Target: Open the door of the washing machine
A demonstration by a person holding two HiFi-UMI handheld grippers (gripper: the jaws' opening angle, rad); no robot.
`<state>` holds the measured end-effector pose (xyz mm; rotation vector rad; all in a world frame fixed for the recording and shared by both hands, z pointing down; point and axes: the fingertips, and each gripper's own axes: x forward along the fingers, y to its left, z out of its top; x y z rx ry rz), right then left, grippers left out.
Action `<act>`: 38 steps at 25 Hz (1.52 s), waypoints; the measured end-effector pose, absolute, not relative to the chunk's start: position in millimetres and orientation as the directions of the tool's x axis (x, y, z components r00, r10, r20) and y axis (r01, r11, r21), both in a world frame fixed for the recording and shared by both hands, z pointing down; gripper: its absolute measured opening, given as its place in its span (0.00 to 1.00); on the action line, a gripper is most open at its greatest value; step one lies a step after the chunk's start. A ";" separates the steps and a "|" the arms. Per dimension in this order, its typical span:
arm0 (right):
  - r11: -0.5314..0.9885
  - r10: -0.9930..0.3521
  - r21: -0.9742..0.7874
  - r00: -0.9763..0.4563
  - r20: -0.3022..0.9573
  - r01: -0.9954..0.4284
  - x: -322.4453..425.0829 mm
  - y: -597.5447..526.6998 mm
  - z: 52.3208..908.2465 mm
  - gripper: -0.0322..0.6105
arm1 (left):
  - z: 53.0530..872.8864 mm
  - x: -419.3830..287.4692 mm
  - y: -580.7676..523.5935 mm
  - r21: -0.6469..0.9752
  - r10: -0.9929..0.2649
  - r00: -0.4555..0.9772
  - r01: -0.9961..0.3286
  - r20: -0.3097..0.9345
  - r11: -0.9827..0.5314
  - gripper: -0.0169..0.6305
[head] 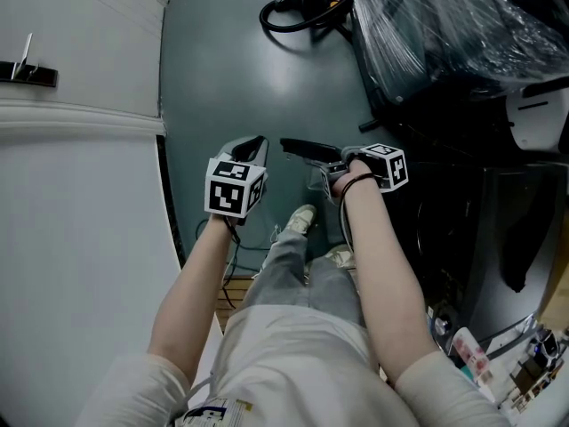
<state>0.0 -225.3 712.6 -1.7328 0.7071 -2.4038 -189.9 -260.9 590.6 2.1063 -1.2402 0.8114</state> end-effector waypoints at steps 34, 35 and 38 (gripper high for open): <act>0.445 -0.634 -0.448 -0.626 0.454 -0.776 -50.7 -226.6 444.3 0.09 | 428.8 -199.8 -218.2 0.010 -0.770 0.380 -0.899 0.512 -0.437 0.07; 0.454 -0.648 -0.438 -0.625 0.436 -0.776 -48.3 -224.3 433.3 0.09 | 422.4 -197.5 -216.7 0.021 -0.773 0.387 -0.899 0.503 -0.437 0.07; 0.469 -0.692 -0.414 -0.616 0.377 -0.780 -39.5 -220.2 399.7 0.09 | 401.2 -193.5 -212.1 0.063 -0.785 0.404 -0.902 0.470 -0.427 0.07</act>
